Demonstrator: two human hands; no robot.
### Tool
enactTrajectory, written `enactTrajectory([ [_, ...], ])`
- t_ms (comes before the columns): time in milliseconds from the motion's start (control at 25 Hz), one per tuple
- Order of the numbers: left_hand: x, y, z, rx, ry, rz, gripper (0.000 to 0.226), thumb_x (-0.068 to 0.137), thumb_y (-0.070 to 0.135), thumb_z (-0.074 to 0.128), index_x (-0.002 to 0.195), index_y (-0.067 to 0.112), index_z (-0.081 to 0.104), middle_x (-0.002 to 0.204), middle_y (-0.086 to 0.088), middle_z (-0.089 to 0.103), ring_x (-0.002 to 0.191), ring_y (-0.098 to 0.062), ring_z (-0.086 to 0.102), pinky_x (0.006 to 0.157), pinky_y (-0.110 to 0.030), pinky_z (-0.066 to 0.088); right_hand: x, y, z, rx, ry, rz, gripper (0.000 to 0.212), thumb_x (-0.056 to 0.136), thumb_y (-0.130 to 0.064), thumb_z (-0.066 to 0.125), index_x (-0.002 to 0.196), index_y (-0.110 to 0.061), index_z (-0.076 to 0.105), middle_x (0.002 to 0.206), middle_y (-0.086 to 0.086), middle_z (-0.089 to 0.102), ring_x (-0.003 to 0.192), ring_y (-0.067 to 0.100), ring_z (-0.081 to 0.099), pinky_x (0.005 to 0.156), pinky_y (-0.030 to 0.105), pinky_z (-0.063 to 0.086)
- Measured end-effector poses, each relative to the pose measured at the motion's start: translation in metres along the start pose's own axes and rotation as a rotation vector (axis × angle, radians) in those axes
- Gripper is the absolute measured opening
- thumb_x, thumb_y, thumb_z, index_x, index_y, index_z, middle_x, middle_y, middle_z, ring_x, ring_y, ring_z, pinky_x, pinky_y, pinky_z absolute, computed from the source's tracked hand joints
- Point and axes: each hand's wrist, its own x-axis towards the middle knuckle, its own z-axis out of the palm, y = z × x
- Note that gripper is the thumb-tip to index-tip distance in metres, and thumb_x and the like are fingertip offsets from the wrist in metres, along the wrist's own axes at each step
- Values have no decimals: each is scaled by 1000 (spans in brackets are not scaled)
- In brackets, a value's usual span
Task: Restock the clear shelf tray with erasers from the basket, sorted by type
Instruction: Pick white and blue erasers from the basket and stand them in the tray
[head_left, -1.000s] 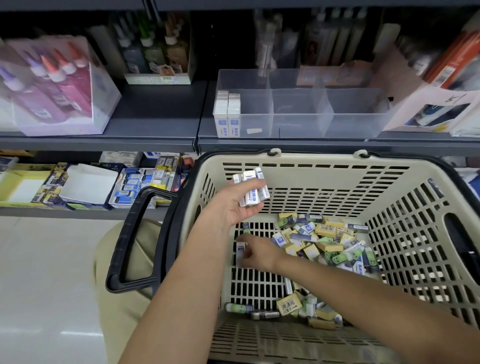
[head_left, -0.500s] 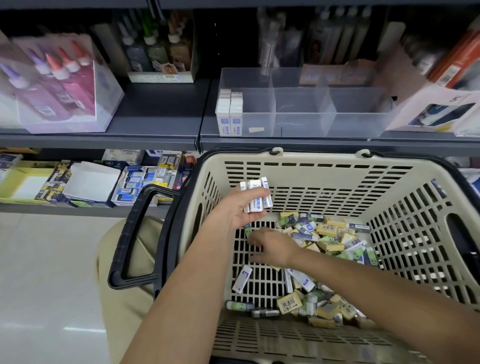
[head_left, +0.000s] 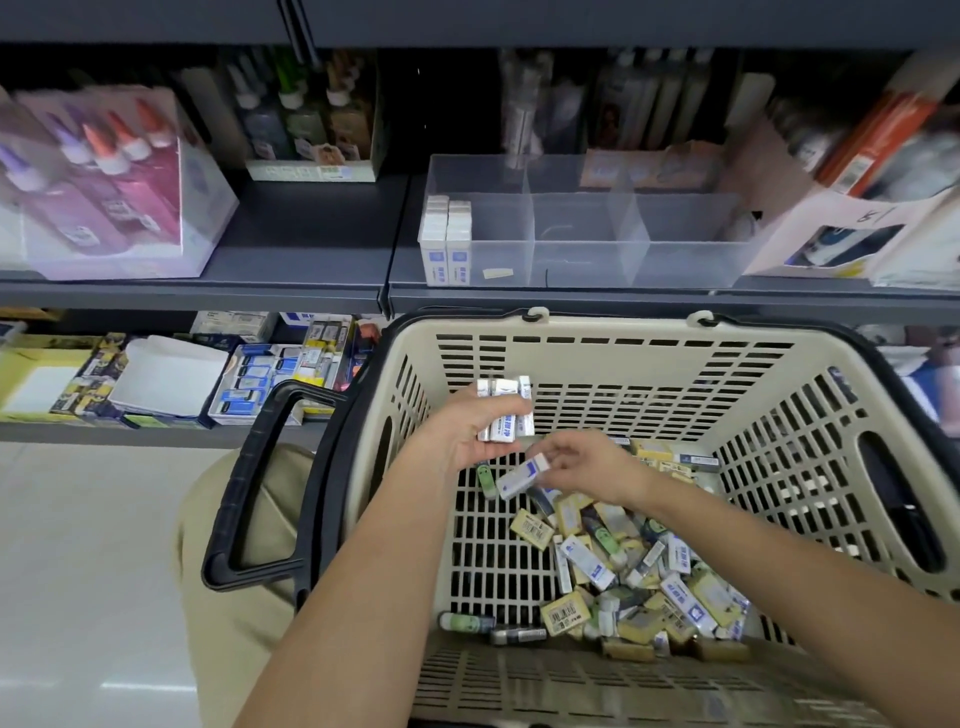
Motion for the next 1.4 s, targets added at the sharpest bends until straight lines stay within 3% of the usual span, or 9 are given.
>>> enactTrajectory([
  [160,-9,16,7,85,-24,67,29,76,1,72,99,11,58,84,-6,65,74,-16,64,60,-30,56,-19,-25,-39,138,91,-41,21,81,-7,68,102,-9,67,69,-5,69,60,5,63,61,16,50],
  [320,-32,48,1,8,-93,160,27,76,2,71,101,5,61,88,-12,70,71,-17,67,53,-25,55,-24,-59,-67,129,230,-192,11,83,-10,64,92,-3,67,56,-3,67,51,4,61,52,13,49],
  [440,-43,75,-10,-8,-63,268,27,74,3,72,99,7,63,96,-14,71,79,-19,67,53,-25,54,-13,-88,-84,81,300,-225,11,85,-2,62,94,2,64,58,-1,65,50,4,61,53,14,49],
  [560,-44,94,-20,-93,7,374,27,77,2,70,102,8,60,97,-14,70,81,-20,66,56,-26,55,2,-125,-96,60,364,-275,8,86,-1,61,88,-8,64,69,5,65,55,2,63,60,15,53],
  [680,-38,95,-27,-157,54,426,38,76,4,71,111,9,57,98,-13,70,82,-19,67,56,-27,54,26,-160,-110,-45,535,-372,13,83,-11,67,78,-23,66,77,2,68,72,11,66,77,27,52],
  [880,-26,84,-30,-240,18,457,33,79,5,69,109,14,58,96,-10,72,80,-16,70,57,-25,54,83,-196,-116,-339,716,-354,10,81,-18,68,91,-17,67,82,0,65,75,12,56,64,15,38],
  [1160,-18,82,-30,-168,14,491,28,79,7,71,102,19,60,97,-11,72,75,-13,70,63,-29,55,123,-223,-110,-583,642,-289,11,85,-20,63,95,-23,66,81,-8,58,84,13,59,72,16,38],
  [1400,-17,82,-29,-145,7,480,26,78,10,71,98,23,61,95,-8,72,77,-12,69,63,-27,55,136,-216,-95,-634,516,-199,21,92,-13,50,104,-17,67,106,5,69,97,24,63,89,31,49],
])
